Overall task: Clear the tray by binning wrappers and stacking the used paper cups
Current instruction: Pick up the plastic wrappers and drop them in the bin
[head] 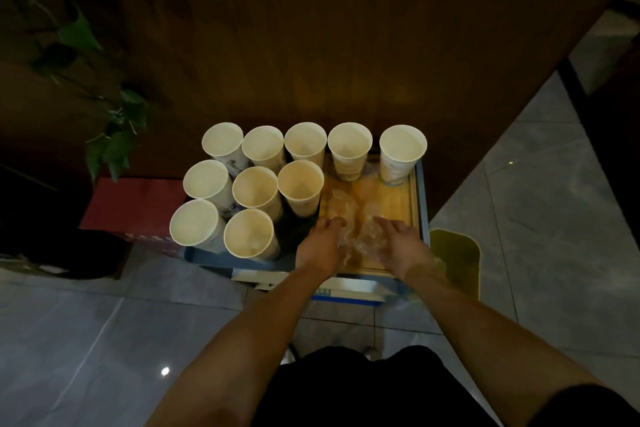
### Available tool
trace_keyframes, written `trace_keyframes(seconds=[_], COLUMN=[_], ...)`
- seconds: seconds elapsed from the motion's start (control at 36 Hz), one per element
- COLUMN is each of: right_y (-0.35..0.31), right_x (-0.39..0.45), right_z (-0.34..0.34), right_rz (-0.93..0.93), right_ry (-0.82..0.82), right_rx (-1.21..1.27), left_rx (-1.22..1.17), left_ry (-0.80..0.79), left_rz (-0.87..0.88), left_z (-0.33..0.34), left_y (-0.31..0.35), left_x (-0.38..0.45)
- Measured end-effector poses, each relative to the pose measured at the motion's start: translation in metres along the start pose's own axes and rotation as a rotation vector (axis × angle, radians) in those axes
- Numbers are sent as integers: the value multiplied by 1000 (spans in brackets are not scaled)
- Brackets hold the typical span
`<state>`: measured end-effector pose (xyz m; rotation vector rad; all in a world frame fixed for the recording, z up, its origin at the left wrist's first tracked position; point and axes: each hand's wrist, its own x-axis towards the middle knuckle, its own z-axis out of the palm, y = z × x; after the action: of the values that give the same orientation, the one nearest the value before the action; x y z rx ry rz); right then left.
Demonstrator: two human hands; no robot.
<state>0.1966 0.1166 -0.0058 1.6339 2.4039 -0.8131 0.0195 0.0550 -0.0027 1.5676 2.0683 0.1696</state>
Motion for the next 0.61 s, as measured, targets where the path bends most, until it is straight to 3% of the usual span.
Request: trace_keyframes(seconds=[0.36,0.61], right_y=[1,23], right_x=[-5,-43], right_z=[0,-18], right_rz=[5,30], right_ry=[102,221], right_rx=[98,475], left_rx=[-183,-451], left_ry=[100,237], left_rz=[-82,-58], left_z=[-2,-1], left_y=[4,9], left_x=[-9,-31])
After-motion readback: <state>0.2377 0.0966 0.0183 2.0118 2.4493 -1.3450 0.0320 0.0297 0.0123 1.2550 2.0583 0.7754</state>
